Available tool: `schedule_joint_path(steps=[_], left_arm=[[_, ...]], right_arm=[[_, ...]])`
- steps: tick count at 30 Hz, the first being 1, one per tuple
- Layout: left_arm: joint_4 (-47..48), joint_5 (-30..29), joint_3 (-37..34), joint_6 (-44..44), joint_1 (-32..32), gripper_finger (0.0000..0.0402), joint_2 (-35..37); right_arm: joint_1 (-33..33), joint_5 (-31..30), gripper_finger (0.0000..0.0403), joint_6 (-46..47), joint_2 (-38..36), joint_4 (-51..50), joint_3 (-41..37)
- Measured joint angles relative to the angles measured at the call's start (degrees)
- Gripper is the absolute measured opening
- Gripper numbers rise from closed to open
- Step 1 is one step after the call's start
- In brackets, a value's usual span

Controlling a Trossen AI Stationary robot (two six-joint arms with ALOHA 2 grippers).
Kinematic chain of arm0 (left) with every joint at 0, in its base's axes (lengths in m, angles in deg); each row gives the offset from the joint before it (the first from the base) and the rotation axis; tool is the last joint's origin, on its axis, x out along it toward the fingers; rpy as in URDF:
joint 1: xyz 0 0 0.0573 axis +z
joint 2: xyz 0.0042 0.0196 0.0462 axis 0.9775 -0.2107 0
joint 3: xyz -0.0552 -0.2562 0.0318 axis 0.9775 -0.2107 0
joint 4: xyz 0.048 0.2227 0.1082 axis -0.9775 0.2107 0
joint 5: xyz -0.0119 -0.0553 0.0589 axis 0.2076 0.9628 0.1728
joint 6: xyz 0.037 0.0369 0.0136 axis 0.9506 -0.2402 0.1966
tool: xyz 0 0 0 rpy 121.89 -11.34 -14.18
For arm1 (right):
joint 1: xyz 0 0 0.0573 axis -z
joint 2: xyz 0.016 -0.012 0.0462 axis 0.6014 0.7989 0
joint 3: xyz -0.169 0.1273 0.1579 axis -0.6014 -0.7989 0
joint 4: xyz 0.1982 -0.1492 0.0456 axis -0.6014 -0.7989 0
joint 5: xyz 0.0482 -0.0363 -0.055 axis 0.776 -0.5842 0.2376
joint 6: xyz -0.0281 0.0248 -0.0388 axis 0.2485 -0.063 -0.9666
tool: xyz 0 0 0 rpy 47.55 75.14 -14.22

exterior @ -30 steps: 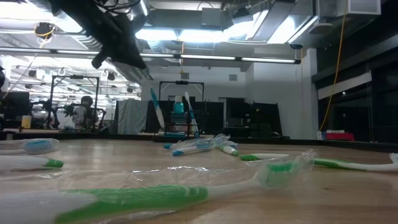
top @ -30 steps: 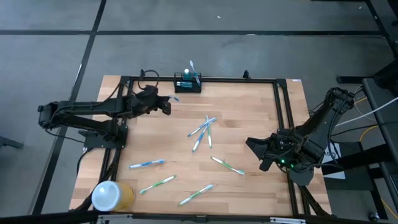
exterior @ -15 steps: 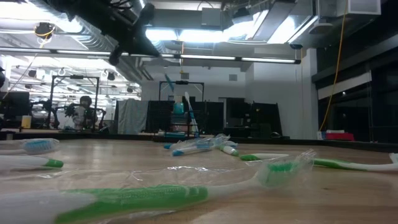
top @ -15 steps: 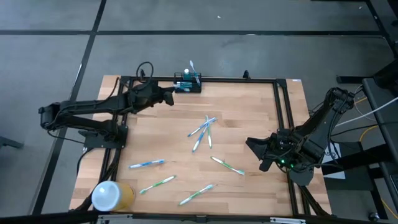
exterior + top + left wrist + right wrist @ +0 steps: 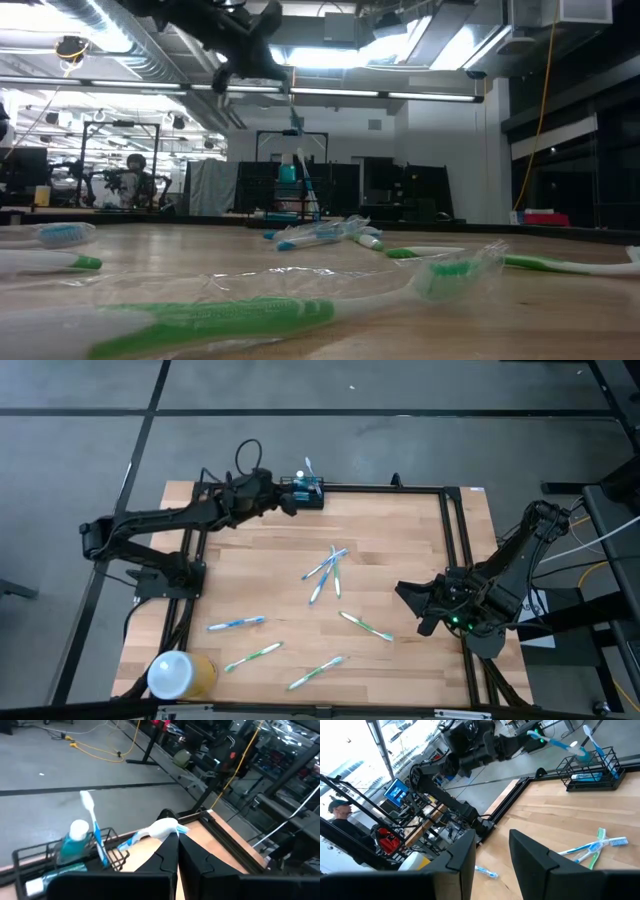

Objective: Pick & Place toothbrushing station
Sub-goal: Put the blue toothbrush into the wire organizer

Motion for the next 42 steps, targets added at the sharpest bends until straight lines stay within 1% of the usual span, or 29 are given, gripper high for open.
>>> schedule_joint_path(steps=[6, 14, 22, 30, 39, 42], left_arm=[[0.11, 3.31, 2.82, 0.14, 2.88, 0.0001, -4.02], [-1.12, 4.07, 3.58, 1.01, 4.25, 0.0001, -7.37], [-3.74, 5.10, 3.60, 0.95, 6.24, 0.0001, -7.70], [-3.81, 7.31, 3.60, 0.59, 8.40, 0.0001, -7.85], [-6.44, 10.13, 3.60, -0.99, 8.89, 0.0001, -10.67], [-6.90, 10.22, 3.60, -1.32, 8.87, 0.0001, -11.41]], right_arm=[[0.00, 0.00, 0.0120, -0.05, 0.00, 0.02, 0.00], [0.00, 0.00, 0.0120, -0.07, 0.00, 0.02, 0.00], [0.00, -0.01, 0.0120, -0.02, 0.00, 0.02, 0.00], [0.00, -0.34, 0.0120, -0.06, 0.02, 0.02, 0.00], [0.00, -0.48, 0.0120, -0.02, 0.02, 0.02, 0.00], [0.00, -0.50, 0.0120, -0.02, 0.02, 0.02, 0.00]])
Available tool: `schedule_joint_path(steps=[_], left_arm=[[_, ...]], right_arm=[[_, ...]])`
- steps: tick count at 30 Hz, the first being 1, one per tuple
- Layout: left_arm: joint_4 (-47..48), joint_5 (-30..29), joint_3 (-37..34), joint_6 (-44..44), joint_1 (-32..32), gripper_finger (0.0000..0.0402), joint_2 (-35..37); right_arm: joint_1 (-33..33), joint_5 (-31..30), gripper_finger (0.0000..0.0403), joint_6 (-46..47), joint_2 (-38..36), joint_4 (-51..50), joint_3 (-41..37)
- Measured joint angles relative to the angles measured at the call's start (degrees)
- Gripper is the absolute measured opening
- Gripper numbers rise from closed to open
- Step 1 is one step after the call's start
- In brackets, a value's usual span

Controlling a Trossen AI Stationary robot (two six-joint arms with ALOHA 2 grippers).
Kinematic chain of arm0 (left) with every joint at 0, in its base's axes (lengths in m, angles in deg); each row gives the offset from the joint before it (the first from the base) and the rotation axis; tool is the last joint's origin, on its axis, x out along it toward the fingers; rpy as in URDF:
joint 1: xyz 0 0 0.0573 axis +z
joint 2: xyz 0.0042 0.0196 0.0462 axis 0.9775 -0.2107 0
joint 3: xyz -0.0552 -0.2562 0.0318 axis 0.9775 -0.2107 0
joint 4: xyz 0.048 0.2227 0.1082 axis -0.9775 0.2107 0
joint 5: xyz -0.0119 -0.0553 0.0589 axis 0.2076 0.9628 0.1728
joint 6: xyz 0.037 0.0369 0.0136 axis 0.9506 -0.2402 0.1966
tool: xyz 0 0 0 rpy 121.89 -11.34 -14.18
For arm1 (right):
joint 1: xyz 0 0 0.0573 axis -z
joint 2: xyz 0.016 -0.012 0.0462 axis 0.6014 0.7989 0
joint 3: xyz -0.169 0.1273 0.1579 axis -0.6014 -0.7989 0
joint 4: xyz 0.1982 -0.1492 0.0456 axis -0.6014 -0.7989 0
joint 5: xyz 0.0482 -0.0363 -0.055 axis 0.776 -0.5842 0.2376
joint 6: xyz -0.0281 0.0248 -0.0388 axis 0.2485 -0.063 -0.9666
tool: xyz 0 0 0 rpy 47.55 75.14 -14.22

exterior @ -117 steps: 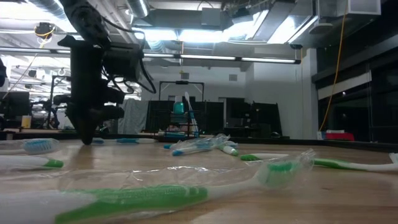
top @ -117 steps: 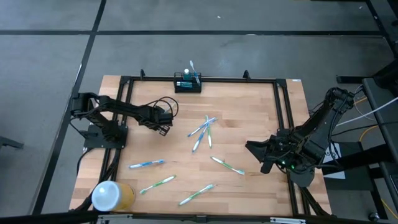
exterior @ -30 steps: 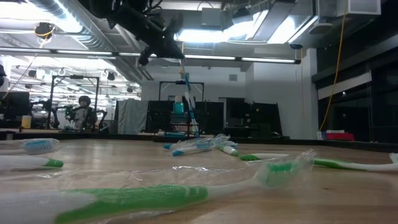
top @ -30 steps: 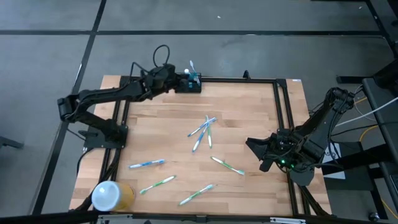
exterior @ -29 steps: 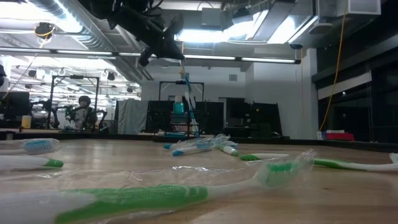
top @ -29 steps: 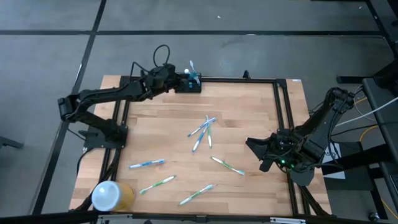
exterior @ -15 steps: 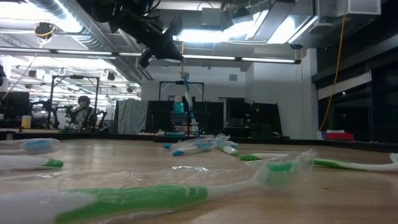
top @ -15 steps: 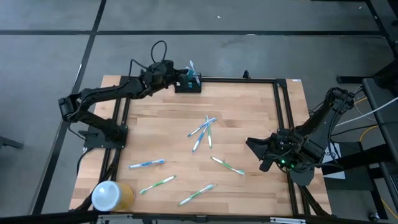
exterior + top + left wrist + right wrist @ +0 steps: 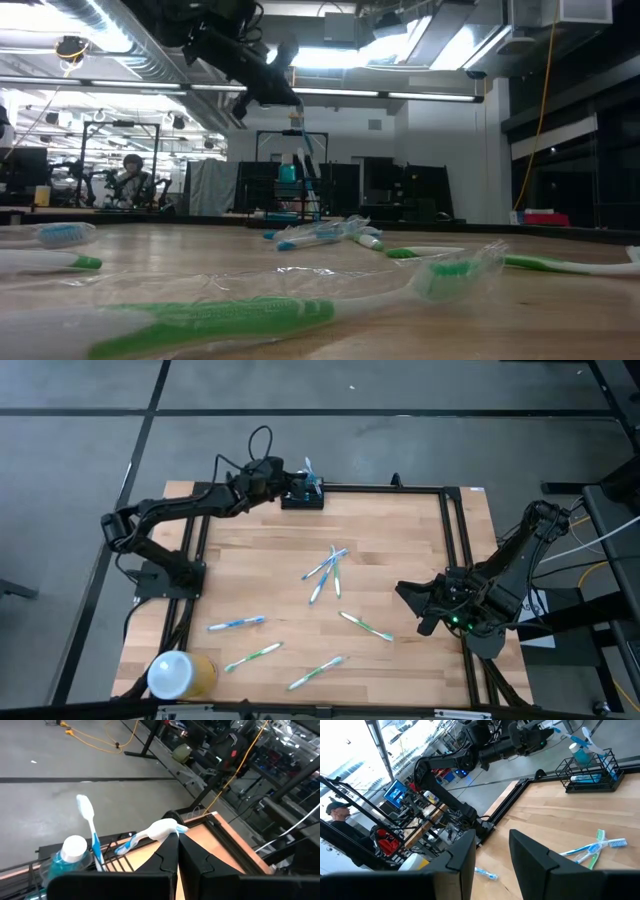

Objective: Pick & Place toothbrushing station
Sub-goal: Put the blue toothbrush into the wire organizer

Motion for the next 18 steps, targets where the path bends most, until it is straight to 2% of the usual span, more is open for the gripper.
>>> schedule_joint_path(steps=[18], left_arm=[[0.12, -0.59, -0.02, -1.12, 1.11, 0.0001, -1.98]], right_arm=[[0.00, 0.02, 0.0120, 0.22, 0.00, 0.02, 0.00]])
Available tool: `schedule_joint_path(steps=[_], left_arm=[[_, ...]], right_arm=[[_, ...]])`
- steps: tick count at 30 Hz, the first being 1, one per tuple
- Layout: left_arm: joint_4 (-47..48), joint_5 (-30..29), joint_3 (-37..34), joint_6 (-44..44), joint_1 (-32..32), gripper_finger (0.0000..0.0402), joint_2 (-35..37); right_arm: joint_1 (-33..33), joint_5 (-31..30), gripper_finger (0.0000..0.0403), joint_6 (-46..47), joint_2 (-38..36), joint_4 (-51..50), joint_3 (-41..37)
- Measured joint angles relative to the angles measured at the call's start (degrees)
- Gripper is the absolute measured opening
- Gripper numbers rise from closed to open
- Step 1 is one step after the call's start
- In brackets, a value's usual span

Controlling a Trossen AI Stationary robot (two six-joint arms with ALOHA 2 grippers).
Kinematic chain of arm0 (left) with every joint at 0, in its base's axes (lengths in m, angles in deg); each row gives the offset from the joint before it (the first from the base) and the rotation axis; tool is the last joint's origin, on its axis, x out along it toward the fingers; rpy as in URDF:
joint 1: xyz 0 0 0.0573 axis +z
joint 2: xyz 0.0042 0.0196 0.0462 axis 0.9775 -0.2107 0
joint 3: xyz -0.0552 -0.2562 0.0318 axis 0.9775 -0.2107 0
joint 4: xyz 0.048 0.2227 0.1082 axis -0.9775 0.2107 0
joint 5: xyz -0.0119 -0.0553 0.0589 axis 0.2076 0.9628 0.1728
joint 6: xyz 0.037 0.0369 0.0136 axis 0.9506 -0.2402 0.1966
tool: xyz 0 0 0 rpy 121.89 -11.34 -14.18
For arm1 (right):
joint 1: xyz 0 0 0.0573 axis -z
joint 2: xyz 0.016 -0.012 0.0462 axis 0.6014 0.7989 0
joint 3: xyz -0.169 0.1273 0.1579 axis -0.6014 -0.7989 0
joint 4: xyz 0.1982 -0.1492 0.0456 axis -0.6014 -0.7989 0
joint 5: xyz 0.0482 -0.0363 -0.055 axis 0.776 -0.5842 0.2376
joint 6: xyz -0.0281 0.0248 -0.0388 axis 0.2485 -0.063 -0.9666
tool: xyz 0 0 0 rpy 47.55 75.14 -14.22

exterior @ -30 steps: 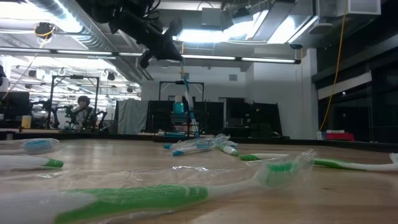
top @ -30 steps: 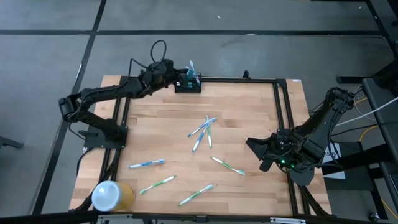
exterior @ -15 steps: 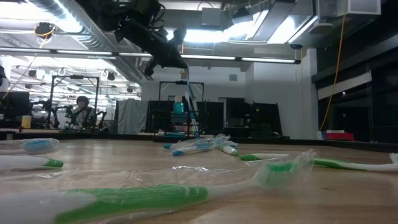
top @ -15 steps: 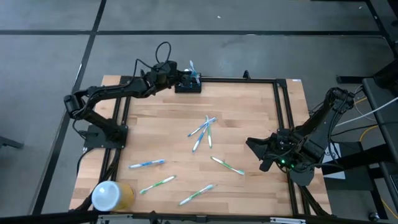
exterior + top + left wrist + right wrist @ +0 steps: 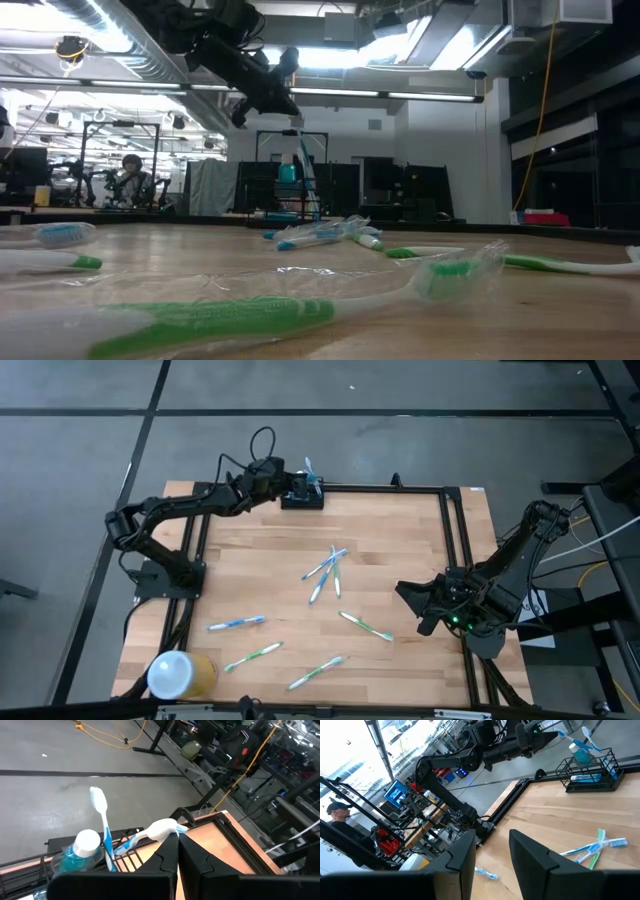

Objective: Pick & Place toothbrushing station
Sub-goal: Put the blue toothbrush into the wire organizer

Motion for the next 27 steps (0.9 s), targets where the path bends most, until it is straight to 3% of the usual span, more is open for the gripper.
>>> schedule_joint_path(steps=[6, 17, 27], left_arm=[[-0.79, 0.47, 0.47, -0.50, 0.34, 0.0001, -2.15], [0.60, 2.26, 9.07, -0.03, 0.33, 0.0001, -9.54], [5.55, 3.03, 13.69, 0.52, 2.09, 0.0001, -11.25]], right_arm=[[0.00, 0.00, 0.0120, 0.02, 0.00, 0.31, 0.00], [0.00, 0.04, 0.0120, -0.01, 0.00, 1.96, 0.02], [0.00, -0.19, 0.0120, -0.77, 0.00, 2.14, 0.02]])
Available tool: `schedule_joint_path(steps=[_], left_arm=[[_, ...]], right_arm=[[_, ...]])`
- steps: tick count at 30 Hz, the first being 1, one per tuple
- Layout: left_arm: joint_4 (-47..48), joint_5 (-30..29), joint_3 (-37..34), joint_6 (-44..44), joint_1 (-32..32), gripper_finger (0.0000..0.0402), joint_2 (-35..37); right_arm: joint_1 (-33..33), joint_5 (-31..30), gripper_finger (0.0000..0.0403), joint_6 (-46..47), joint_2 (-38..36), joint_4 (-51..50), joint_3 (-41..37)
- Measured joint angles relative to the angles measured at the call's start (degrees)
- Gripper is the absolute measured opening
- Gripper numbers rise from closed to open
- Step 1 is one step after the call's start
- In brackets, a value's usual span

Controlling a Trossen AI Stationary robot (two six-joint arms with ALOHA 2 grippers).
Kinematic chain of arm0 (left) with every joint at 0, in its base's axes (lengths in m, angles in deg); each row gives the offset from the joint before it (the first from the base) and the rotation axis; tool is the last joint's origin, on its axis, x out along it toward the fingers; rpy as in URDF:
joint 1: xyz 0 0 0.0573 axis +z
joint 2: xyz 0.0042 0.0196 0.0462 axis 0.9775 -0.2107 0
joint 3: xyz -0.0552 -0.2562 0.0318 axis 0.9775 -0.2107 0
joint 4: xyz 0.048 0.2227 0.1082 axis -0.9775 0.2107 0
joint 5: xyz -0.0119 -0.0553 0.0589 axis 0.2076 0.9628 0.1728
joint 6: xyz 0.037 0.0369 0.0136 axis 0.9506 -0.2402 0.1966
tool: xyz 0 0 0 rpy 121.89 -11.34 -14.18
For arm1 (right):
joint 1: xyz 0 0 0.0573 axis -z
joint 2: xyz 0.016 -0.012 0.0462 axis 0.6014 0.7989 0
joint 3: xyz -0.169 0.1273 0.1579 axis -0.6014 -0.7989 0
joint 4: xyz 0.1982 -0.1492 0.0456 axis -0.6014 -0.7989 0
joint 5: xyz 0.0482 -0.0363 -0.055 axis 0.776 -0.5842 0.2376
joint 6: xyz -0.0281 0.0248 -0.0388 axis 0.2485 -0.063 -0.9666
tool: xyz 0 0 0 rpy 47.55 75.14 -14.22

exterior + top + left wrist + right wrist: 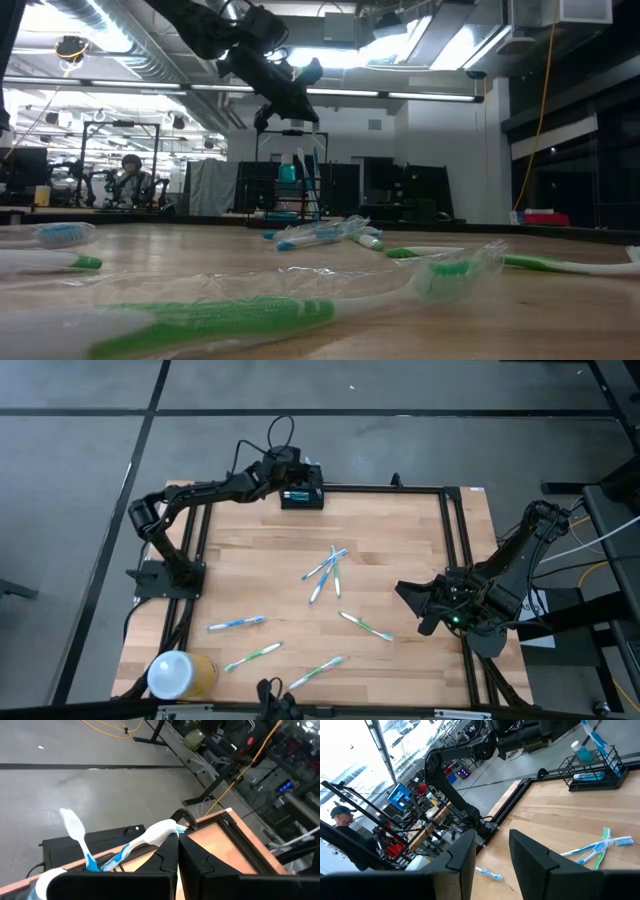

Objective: Pick & Place toothbrushing station
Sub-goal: Put the blue toothbrush into the wire organizer

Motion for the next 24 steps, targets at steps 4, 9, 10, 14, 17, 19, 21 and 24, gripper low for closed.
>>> schedule_joint_path(steps=[4, 9, 10, 14, 17, 19, 21, 24], left_arm=[[1.49, 1.75, -0.01, -2.00, 1.30, 0.0001, -0.01], [2.50, 2.12, -0.01, -2.56, 1.35, 0.0001, -0.01], [2.45, 2.22, -0.01, -2.64, 1.32, 0.0001, -0.01], [2.40, 2.72, -0.01, -3.28, 1.35, 0.0001, -0.37], [2.56, 3.46, -0.01, -3.98, 1.35, 0.0001, -0.74], [2.20, 3.54, -0.01, -4.10, 1.35, 0.0001, -1.25], [2.34, 3.82, -0.01, -4.21, 1.32, 0.0002, -1.71], [1.59, 5.11, -0.01, -4.17, 1.35, 0.0002, -2.25]], right_arm=[[0.00, -0.71, 0.0120, -0.39, 0.00, -0.02, 0.00], [0.00, -0.85, 0.0120, -0.52, 0.00, -0.01, 0.00], [0.00, -0.85, 0.0120, -0.53, 0.00, -0.01, 0.00], [0.00, -0.84, 0.0120, -0.74, 0.00, 0.00, 0.00], [0.00, -0.84, 0.0120, -0.74, 0.00, -0.01, 0.00], [0.00, -0.82, 0.0120, -0.74, 0.00, 0.00, 0.00], [0.00, -0.77, 0.0121, -0.76, 0.00, 0.35, 0.00], [-0.05, -0.58, 0.0121, -0.76, 0.00, 0.41, 0.00]])
